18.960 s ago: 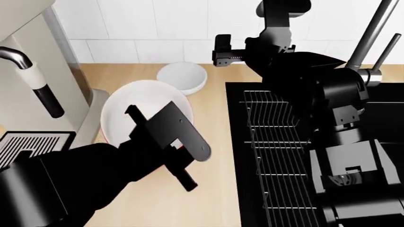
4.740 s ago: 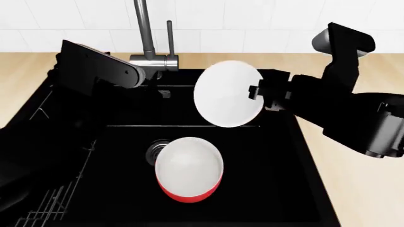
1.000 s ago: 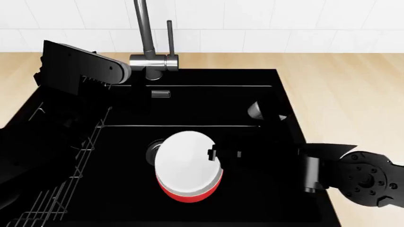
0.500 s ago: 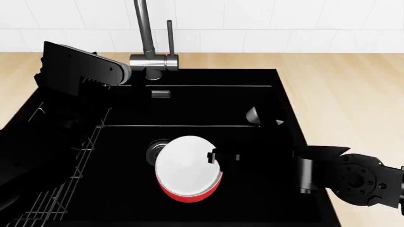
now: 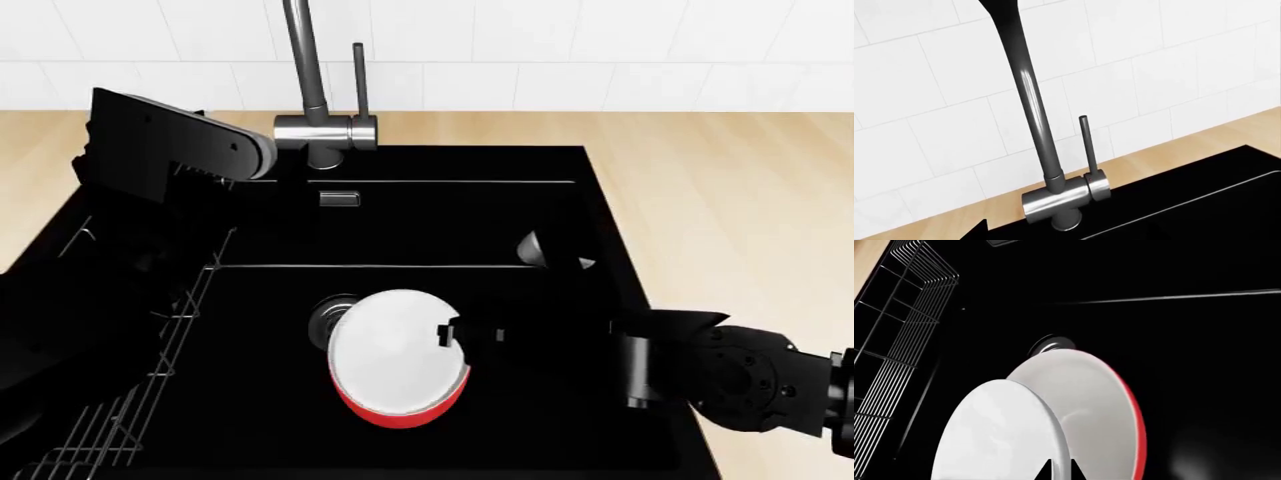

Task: Stack the bowls in the sink.

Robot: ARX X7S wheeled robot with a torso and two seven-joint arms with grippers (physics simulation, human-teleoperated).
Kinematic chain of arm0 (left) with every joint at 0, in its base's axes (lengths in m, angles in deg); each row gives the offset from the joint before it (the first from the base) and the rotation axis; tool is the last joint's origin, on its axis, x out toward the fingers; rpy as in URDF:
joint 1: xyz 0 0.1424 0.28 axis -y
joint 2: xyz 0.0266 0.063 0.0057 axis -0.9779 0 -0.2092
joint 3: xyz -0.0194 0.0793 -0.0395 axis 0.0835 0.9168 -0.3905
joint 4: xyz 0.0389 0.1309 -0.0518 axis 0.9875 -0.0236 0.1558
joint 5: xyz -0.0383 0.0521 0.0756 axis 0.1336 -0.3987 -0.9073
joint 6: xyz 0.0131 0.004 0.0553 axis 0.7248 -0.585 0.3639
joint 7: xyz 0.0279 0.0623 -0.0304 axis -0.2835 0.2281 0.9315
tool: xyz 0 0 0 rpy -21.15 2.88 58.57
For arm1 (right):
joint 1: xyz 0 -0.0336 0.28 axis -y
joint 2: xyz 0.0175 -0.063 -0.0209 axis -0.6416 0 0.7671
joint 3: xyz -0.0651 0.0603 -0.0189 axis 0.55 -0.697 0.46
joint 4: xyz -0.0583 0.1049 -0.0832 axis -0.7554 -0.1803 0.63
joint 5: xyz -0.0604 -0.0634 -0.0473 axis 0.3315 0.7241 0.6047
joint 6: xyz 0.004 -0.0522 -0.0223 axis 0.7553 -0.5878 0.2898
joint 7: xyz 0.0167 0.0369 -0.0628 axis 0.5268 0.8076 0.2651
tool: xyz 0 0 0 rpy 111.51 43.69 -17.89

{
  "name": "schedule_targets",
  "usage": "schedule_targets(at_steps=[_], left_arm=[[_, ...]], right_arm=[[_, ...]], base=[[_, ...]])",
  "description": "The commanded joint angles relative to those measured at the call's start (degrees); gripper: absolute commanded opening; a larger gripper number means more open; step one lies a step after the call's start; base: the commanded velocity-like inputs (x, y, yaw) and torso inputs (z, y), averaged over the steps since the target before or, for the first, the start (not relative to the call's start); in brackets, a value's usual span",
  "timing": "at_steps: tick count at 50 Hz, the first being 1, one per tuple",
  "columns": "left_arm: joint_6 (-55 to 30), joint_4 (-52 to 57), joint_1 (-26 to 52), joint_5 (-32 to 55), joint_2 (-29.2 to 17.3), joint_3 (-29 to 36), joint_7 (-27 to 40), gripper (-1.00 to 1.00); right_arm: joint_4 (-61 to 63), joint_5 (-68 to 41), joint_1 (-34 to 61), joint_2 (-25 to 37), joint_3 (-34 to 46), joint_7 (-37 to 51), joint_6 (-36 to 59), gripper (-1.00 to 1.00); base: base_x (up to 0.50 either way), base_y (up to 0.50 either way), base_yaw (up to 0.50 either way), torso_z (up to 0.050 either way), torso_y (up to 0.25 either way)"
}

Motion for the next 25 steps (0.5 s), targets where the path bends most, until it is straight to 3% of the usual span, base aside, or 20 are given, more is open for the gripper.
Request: schedule_targets(at_steps=[1, 25], left_arm=[[0.1, 0.1, -0.1, 0.0, 0.0, 0.1, 0.0, 1.0], [0.5, 0.1, -0.5, -0.4, 0.2, 0.6, -0.1, 1.0]], right_arm=[[0.0, 1.6, 0.1, 0.0, -0.6, 0.3, -0.5, 1.0], [1.6, 3.8, 0.5, 0.7, -1.0, 1.6, -1.2, 1.0]], base=[[0.0, 0.0, 0.0, 0.0, 0.0], [0.0, 0.0, 0.0, 0.0, 0.0]])
